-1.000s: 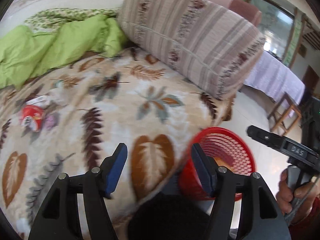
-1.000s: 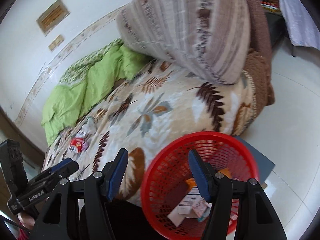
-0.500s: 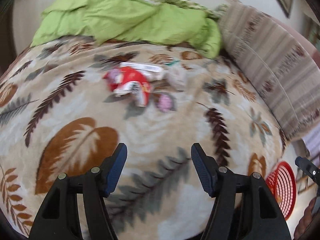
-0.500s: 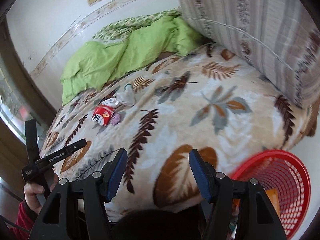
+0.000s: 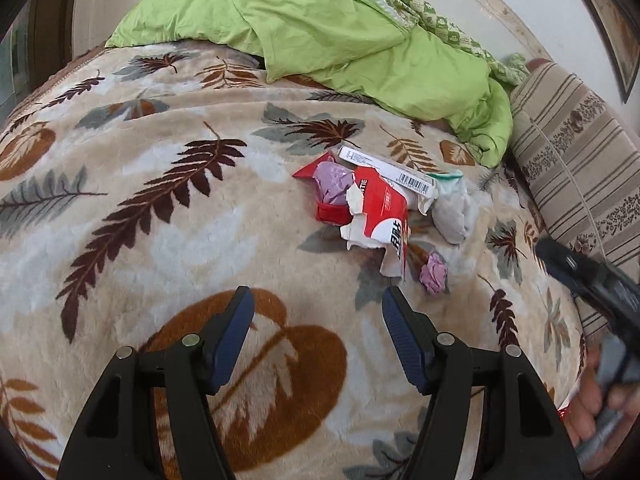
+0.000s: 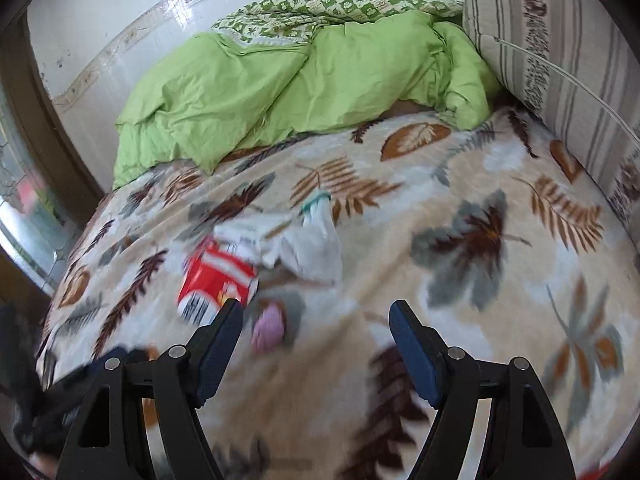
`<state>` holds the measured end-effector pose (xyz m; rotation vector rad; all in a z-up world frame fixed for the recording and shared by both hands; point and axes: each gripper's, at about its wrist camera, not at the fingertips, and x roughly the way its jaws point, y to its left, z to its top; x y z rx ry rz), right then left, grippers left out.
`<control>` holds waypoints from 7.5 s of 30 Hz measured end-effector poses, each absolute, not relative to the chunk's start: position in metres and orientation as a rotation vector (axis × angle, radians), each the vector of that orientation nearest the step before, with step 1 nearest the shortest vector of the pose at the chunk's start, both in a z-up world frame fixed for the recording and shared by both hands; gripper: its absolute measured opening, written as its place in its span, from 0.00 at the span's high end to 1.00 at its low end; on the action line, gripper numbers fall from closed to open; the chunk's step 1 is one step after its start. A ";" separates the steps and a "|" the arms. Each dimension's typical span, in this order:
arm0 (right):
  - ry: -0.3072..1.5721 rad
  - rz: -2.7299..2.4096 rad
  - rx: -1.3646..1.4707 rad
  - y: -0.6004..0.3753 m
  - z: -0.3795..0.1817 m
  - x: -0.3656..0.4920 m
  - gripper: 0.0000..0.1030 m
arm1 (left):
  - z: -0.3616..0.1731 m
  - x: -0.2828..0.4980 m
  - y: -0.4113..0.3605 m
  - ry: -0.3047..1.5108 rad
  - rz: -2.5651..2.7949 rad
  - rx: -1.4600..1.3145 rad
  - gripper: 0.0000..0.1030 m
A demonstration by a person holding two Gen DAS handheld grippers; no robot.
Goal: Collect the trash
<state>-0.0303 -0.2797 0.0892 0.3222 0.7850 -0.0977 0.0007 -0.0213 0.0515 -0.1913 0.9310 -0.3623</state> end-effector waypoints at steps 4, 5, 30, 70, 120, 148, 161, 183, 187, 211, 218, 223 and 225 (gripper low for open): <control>0.817 -0.131 0.388 -0.288 0.067 0.024 0.23 | 0.049 0.016 -0.024 0.933 -0.365 -0.209 0.33; 0.820 -0.134 0.403 -0.288 0.061 0.033 0.23 | 0.048 0.021 -0.025 0.936 -0.367 -0.220 0.32; 0.808 -0.153 0.485 -0.292 0.048 0.014 0.65 | 0.031 0.054 -0.098 0.953 -0.394 -0.126 0.87; 0.954 0.103 0.275 -0.161 0.032 -0.081 0.62 | 0.043 -0.048 0.003 0.907 -0.267 -0.073 0.89; 0.747 0.016 0.364 -0.207 0.077 -0.118 0.69 | 0.067 -0.073 -0.045 0.729 -0.290 0.114 0.89; 0.779 -0.015 0.410 -0.212 0.063 -0.102 0.69 | 0.054 -0.056 -0.044 0.775 -0.321 0.097 0.89; 0.778 -0.033 0.421 -0.218 0.063 -0.103 0.69 | 0.053 -0.058 -0.047 0.776 -0.323 0.103 0.89; 0.760 -0.019 0.455 -0.229 0.082 -0.136 0.69 | 0.056 -0.077 -0.056 0.839 -0.464 0.058 0.89; 0.737 -0.042 0.500 -0.254 0.094 -0.172 0.69 | 0.067 -0.096 -0.074 0.858 -0.572 0.048 0.89; 0.587 -0.605 0.753 -0.437 0.112 -0.436 0.51 | 0.119 -0.279 -0.327 0.930 -1.321 0.323 0.70; 0.583 -0.573 0.751 -0.437 0.112 -0.429 0.48 | 0.122 -0.257 -0.301 0.924 -1.228 0.263 0.54; 0.592 -0.455 0.696 -0.414 0.119 -0.383 0.48 | 0.130 -0.219 -0.259 0.880 -1.079 0.212 0.42; 0.612 -0.391 0.677 -0.401 0.119 -0.359 0.48 | 0.132 -0.205 -0.239 0.857 -1.018 0.202 0.41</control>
